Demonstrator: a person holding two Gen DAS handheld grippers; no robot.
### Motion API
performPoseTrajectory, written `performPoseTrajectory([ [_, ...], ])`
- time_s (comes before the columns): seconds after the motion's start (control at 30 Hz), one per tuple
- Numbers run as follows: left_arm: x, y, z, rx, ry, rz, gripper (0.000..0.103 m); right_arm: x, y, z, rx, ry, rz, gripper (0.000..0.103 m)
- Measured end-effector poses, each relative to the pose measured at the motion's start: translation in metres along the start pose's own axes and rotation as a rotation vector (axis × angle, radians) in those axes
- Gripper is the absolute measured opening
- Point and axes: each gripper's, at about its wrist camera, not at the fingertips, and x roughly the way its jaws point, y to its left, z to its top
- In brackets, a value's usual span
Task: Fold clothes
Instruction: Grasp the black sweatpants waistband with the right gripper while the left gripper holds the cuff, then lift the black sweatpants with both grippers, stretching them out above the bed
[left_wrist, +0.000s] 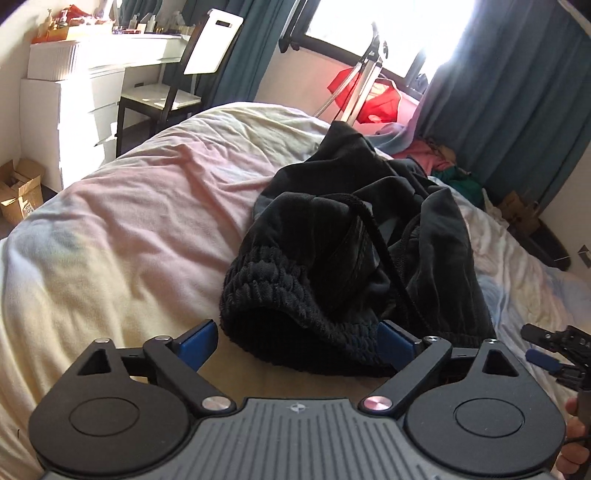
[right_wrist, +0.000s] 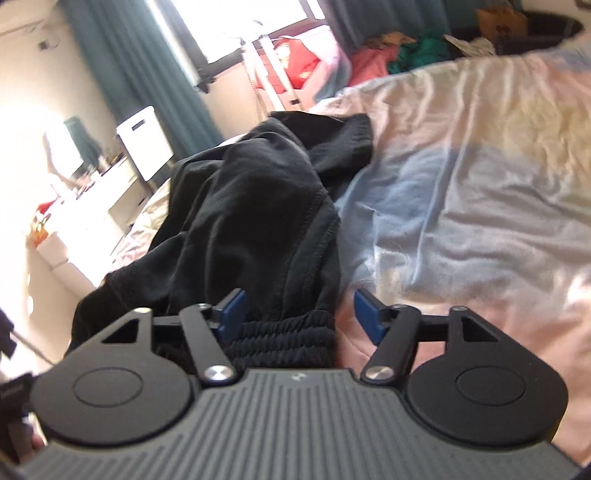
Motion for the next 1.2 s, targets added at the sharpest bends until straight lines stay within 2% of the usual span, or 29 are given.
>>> performPoseTrajectory([
  [0.03,0.003,-0.003,-0.002,0.005,-0.017,0.009,0.103,0.01,-0.009,-0.001,0.066,0.006,-0.011,0.074],
  [0.1,0.017,-0.005,-0.002,0.007,-0.024,0.081,0.103,0.032,-0.025,-0.005,0.19,0.055,0.006,0.074],
  [0.17,0.03,0.002,0.001,-0.048,-0.013,0.117,0.103,0.046,-0.03,-0.008,0.241,0.09,0.059,0.074],
  [0.27,0.039,0.017,0.006,-0.174,-0.025,0.063,0.101,0.058,-0.028,-0.013,0.25,0.113,0.111,0.074],
  [0.33,0.041,0.022,0.006,-0.203,-0.049,0.033,0.095,0.065,-0.026,-0.017,0.245,0.122,0.136,0.074],
  [0.43,0.045,0.025,0.006,-0.202,-0.066,0.071,0.082,0.071,-0.029,-0.022,0.272,0.134,0.168,0.073],
  [0.5,0.047,0.03,0.006,-0.244,-0.068,0.084,0.077,0.065,-0.029,-0.02,0.302,0.124,0.238,0.073],
  [0.57,0.05,0.036,0.006,-0.291,-0.066,0.049,0.076,0.058,-0.03,-0.018,0.331,0.112,0.306,0.074],
  [0.7,0.057,0.042,0.007,-0.34,-0.061,0.014,0.066,0.04,-0.035,-0.014,0.389,0.046,0.405,0.073],
  [0.73,0.057,0.043,0.007,-0.34,-0.063,0.011,0.065,0.038,-0.038,-0.014,0.412,0.028,0.401,0.07],
  [0.83,0.057,0.043,0.006,-0.33,-0.07,0.008,0.059,0.033,-0.047,-0.014,0.47,-0.008,0.351,0.07],
  [0.93,0.056,0.04,0.01,-0.305,-0.076,0.011,0.047,0.033,-0.05,-0.015,0.491,0.007,0.347,0.07],
  [1.07,0.047,0.037,0.018,-0.284,-0.114,-0.021,0.024,0.03,-0.044,-0.017,0.453,0.017,0.351,0.069],
  [1.17,0.04,0.038,0.031,-0.291,-0.149,-0.061,0.021,0.028,-0.039,-0.018,0.427,0.025,0.358,0.07],
  [1.2,0.038,0.039,0.038,-0.297,-0.165,-0.072,0.021,0.028,-0.038,-0.017,0.435,0.028,0.393,0.07],
])
